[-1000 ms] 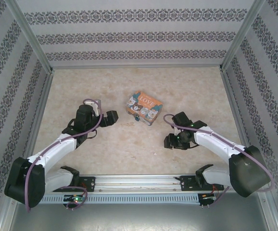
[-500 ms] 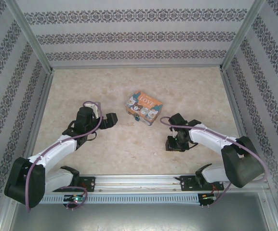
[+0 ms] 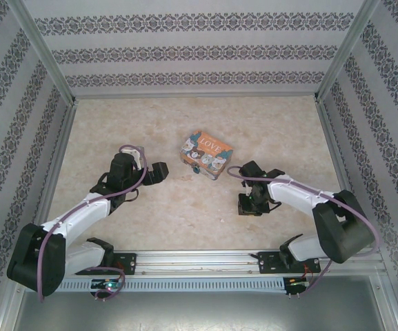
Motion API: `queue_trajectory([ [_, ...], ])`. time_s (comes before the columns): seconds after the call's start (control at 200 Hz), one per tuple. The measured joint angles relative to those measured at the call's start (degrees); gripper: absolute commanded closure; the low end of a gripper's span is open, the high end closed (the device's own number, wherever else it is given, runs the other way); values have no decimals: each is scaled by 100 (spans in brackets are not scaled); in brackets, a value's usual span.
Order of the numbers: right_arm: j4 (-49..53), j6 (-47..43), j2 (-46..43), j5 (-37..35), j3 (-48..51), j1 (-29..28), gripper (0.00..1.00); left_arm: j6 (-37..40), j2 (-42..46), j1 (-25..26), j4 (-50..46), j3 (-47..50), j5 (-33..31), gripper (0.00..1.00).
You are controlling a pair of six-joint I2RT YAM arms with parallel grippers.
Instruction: Unlock the padlock with the key
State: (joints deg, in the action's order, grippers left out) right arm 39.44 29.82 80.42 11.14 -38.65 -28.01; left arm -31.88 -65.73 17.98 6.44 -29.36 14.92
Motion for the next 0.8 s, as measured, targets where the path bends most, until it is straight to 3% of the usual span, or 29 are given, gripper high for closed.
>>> queue_trajectory([
  [0.295, 48, -2, 74, -68, -46, 0, 88, 0, -22, 0, 0, 0, 0, 1],
  [0.48, 48, 15, 68, -90, -72, 0, 100, 0, -22, 0, 0, 0, 0, 1],
  [0.799, -157, -22, -210, -234, -68, 0, 100, 2, -22, -2, 2, -2, -2, 1],
])
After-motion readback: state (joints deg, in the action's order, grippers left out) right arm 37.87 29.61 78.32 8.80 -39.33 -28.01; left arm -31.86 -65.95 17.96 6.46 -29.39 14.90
